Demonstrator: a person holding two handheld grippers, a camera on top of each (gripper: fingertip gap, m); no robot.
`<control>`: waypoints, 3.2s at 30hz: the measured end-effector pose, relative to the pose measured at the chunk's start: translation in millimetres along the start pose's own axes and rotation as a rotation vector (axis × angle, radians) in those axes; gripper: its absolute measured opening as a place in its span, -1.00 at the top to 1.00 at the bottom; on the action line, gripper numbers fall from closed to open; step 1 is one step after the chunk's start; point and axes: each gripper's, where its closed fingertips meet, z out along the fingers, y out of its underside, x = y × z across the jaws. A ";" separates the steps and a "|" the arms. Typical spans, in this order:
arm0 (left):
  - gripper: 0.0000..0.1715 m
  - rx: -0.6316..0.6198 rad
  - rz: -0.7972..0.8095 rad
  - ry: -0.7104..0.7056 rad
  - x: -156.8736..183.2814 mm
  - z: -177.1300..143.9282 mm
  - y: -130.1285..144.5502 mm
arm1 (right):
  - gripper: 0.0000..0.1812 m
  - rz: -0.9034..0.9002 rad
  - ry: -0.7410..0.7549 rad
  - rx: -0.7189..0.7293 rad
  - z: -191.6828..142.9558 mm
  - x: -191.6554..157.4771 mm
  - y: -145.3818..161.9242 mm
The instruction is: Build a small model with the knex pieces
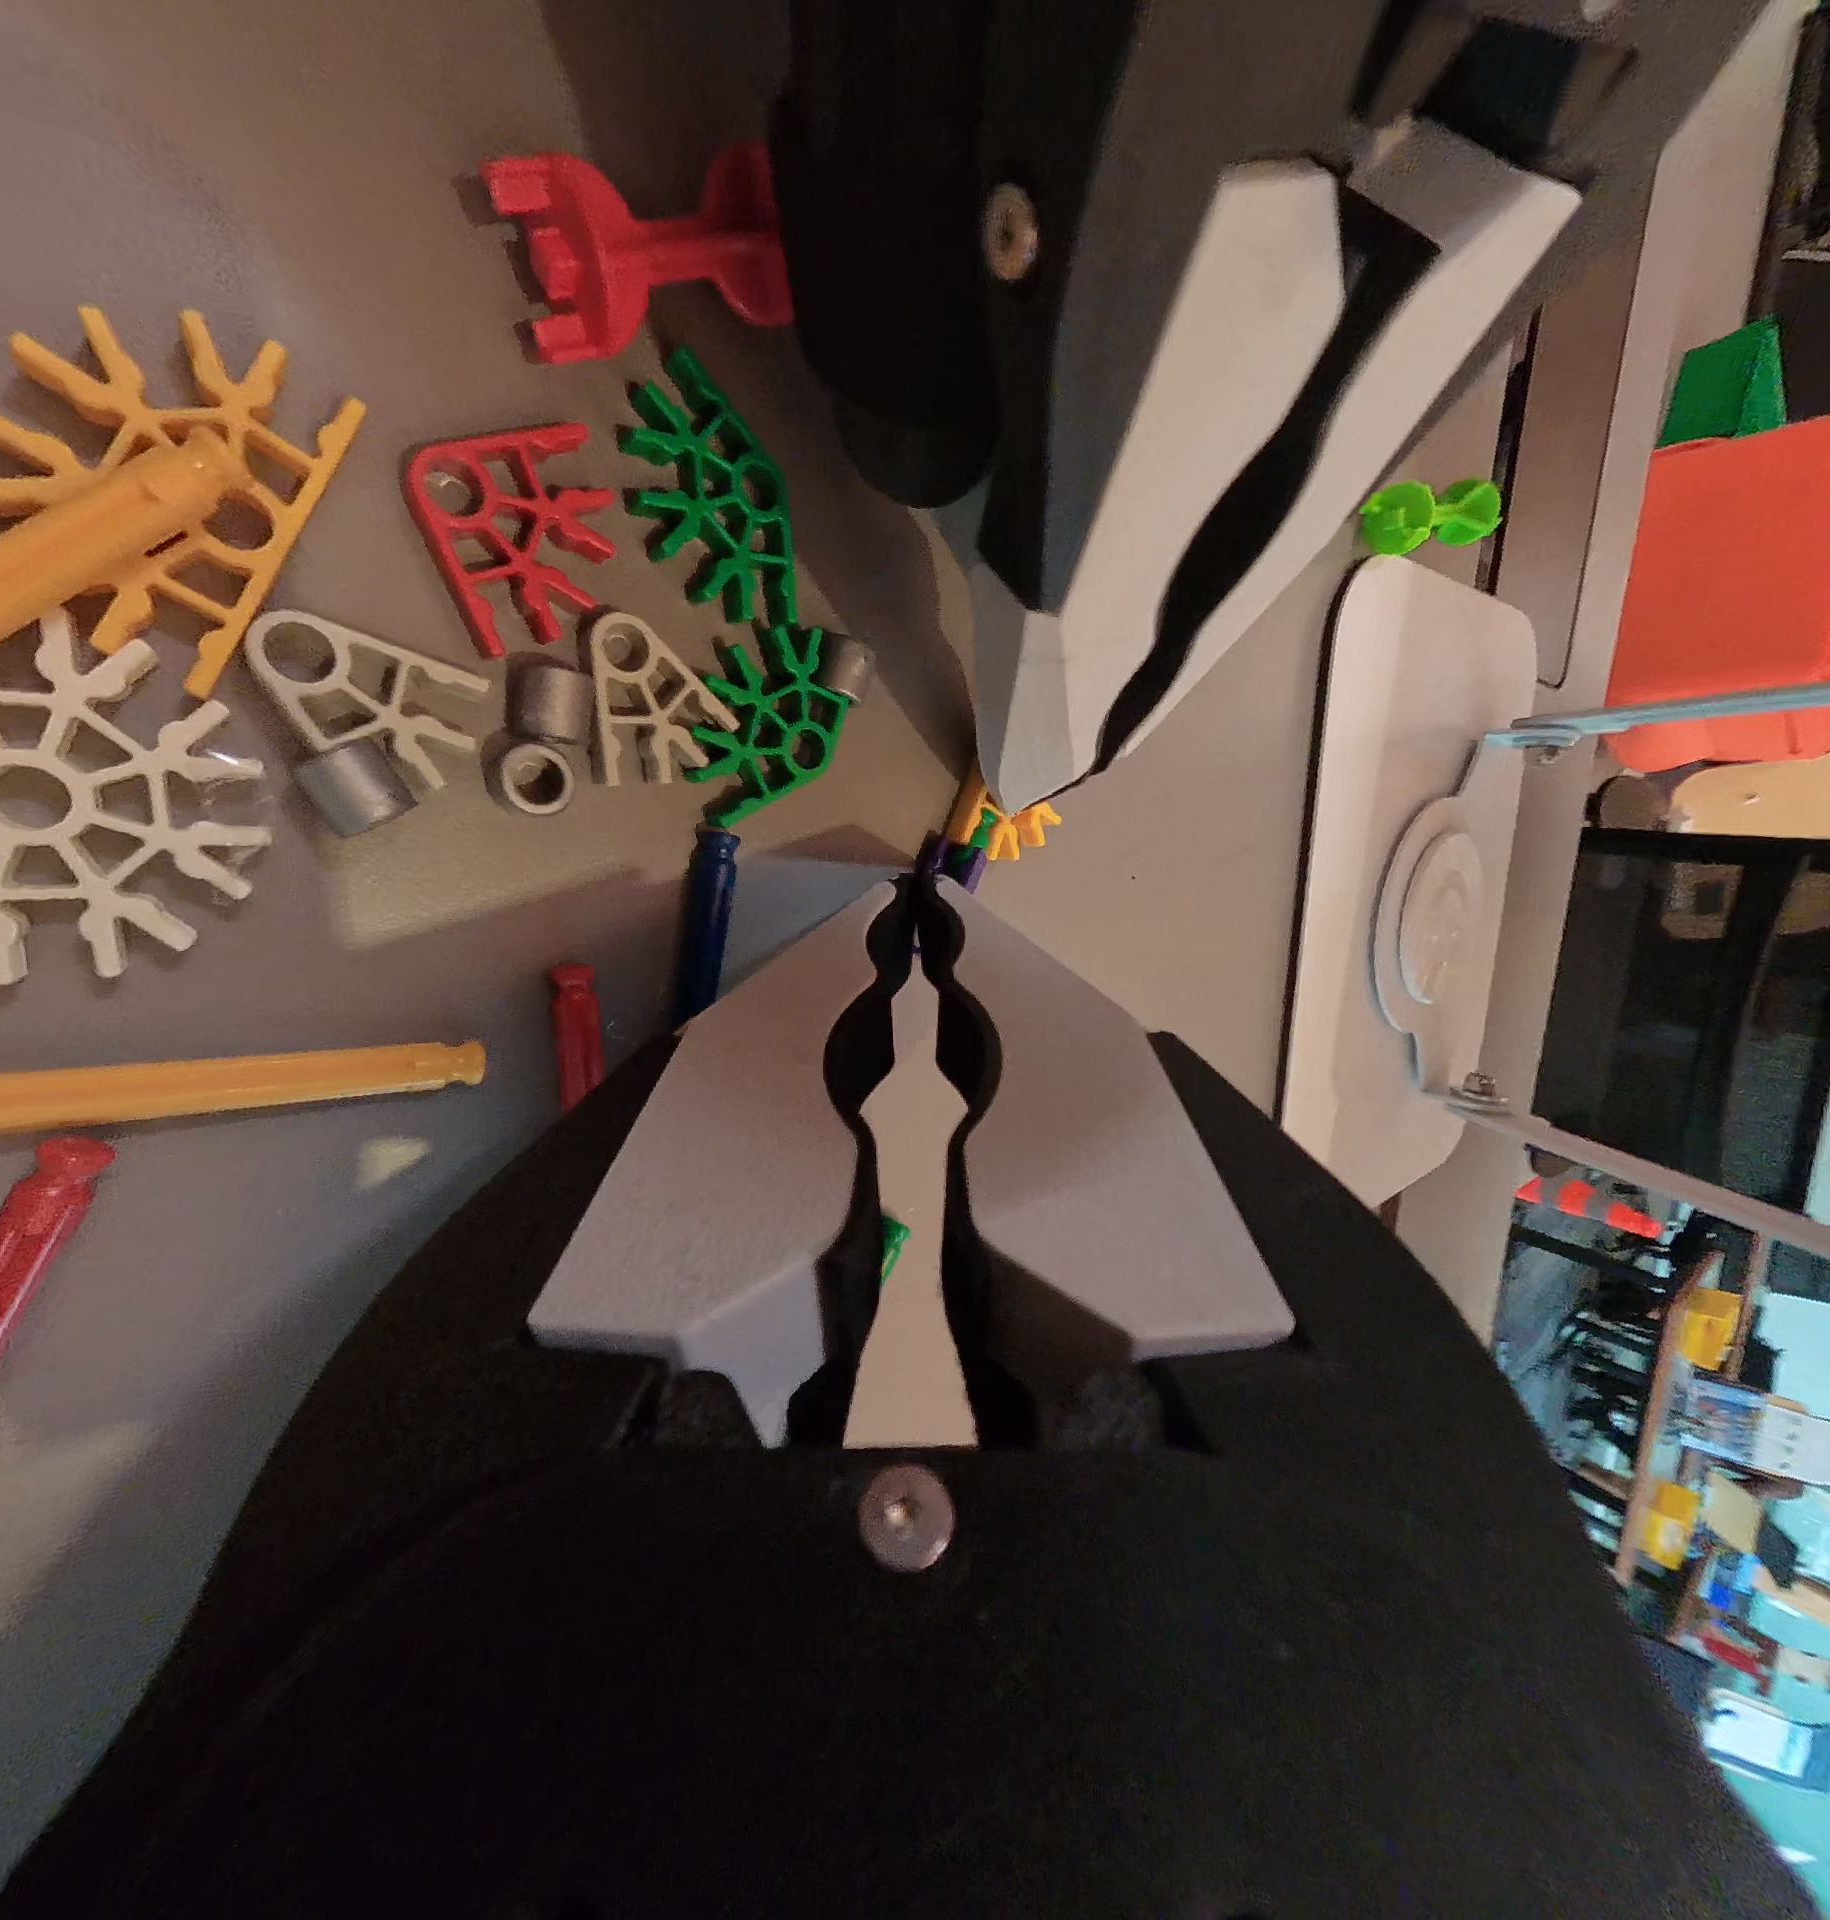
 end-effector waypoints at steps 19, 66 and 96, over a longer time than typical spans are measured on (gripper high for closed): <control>0.98 -0.003 0.001 0.003 0.1 0.0 0.0 | 1.00 0.368 -0.158 0.142 -1.6 10.3 -1.7; 0.99 0.002 0.000 0.006 0.3 0.0 0.2 | 1.00 0.748 -0.446 0.189 -2.0 13.5 1.5; 0.64 -0.044 -0.055 -0.174 -1.4 -37.0 0.7 | 0.64 0.638 -0.228 0.139 -38.8 20.4 10.1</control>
